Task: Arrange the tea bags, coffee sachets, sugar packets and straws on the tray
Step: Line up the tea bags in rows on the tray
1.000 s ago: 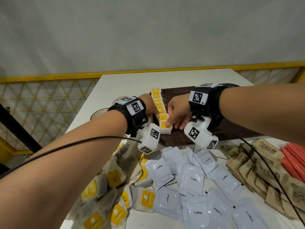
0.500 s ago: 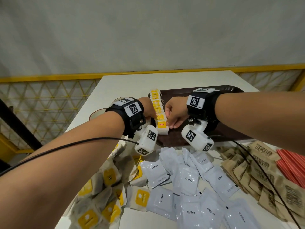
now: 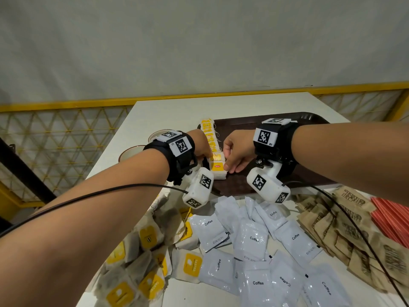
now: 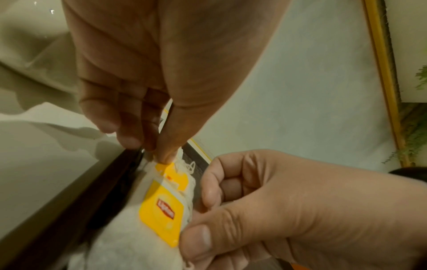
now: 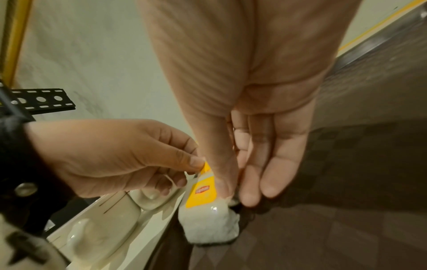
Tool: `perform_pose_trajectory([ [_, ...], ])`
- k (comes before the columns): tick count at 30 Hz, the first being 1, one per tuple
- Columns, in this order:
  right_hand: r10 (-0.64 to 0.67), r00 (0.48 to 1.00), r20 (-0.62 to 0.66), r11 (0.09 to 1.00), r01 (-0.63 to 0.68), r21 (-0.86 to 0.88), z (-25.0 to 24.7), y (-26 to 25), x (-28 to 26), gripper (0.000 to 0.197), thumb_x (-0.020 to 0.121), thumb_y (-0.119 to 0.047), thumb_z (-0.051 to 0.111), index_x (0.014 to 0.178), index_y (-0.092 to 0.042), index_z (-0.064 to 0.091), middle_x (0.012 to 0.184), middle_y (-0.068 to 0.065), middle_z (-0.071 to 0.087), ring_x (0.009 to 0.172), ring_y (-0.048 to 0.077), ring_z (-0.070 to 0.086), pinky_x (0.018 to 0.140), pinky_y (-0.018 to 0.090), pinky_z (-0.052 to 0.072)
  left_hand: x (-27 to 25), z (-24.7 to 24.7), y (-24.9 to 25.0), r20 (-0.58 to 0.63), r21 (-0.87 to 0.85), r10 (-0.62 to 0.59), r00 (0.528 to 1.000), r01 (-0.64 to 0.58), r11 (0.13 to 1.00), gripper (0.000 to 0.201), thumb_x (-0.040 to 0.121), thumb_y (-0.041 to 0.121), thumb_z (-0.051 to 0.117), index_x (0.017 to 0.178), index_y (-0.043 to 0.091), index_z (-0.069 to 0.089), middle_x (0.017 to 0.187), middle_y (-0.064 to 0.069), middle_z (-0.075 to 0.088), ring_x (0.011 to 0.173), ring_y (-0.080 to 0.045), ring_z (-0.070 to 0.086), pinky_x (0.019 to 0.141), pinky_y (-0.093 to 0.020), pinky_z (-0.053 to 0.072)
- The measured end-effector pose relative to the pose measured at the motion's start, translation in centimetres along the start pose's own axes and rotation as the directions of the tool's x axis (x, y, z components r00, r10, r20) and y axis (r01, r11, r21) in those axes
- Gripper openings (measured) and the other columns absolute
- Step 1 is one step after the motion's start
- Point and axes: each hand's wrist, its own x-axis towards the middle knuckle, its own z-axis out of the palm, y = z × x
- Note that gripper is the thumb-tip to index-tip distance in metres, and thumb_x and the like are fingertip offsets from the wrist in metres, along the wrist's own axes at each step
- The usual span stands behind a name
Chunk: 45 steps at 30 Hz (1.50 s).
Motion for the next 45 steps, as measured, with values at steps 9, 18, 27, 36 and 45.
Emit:
perform_pose_trajectory([
  [9, -0.033, 0.999, 0.002, 0.999, 0.033, -0.034, 0.1, -0.5, 0.2, 0.016, 0.078, 0.004, 0.072, 0.078, -0.002, 0.057, 0.072, 0.014, 0.07, 0.07, 0.02, 0.071, 0.07, 0.03, 0.059, 0.3, -0.1, -0.1, 0.0, 0.008, 0.015, 1.0, -0.015, 1.0, 0.007, 0.091, 0.013, 0.059, 0.096, 0.009, 0.059, 0.083, -0.007, 0.061, 0.077, -0.022, 0.059, 0.079, -0.033, 0.054],
  [18, 0.018, 0.999, -0.03, 1.0, -0.018, 0.004, 0.2, -0.7, 0.0, 0.022, 0.076, -0.003, 0.077, 0.073, -0.007, 0.056, 0.074, 0.014, 0.071, 0.073, 0.025, 0.071, 0.065, 0.03, 0.06, 0.3, 0.1, -0.1, 0.012, -0.018, 0.024, 1.0, -0.024, 1.0, 0.006, 0.091, 0.011, 0.059, 0.095, 0.008, 0.059, 0.083, -0.008, 0.061, 0.078, -0.022, 0.059, 0.082, -0.034, 0.054],
  [27, 0.043, 0.998, -0.044, 0.999, -0.043, 0.001, 0.1, -1.1, 0.0, 0.018, 0.079, 0.004, 0.071, 0.079, -0.004, 0.055, 0.074, 0.02, 0.07, 0.083, 0.031, 0.07, 0.074, 0.036, 0.058, 0.4, 0.1, -0.1, 0.021, -0.023, 0.025, 0.999, -0.025, 0.999, 0.004, 0.091, 0.011, 0.057, 0.088, 0.009, 0.057, 0.072, -0.003, 0.057, 0.08, -0.023, 0.059, 0.086, -0.034, 0.052],
  [36, 0.107, 0.992, -0.063, 0.987, -0.098, 0.131, 0.3, -0.6, 0.0, 0.017, 0.082, -0.004, 0.072, 0.08, -0.003, 0.055, 0.076, 0.021, 0.069, 0.091, 0.036, 0.07, 0.08, 0.046, 0.058, 0.1, -0.6, -0.2, -0.009, -0.03, -0.003, 1.0, 0.002, 1.0, 0.015, 0.087, 0.006, 0.058, 0.096, -0.002, 0.067, 0.091, -0.017, 0.067, 0.08, -0.026, 0.06, 0.09, -0.041, 0.054],
  [45, 0.071, 0.997, 0.02, 0.988, -0.073, 0.138, 0.7, 0.1, 0.0, 0.015, 0.08, -0.003, 0.073, 0.08, -0.004, 0.058, 0.08, 0.019, 0.069, 0.081, 0.028, 0.07, 0.079, 0.041, 0.058, 0.3, -0.4, -0.1, -0.032, 0.031, 0.01, 0.999, -0.009, 0.999, 0.017, 0.09, 0.011, 0.059, 0.103, 0.004, 0.065, 0.085, -0.009, 0.064, 0.076, -0.023, 0.06, 0.077, -0.032, 0.055],
])
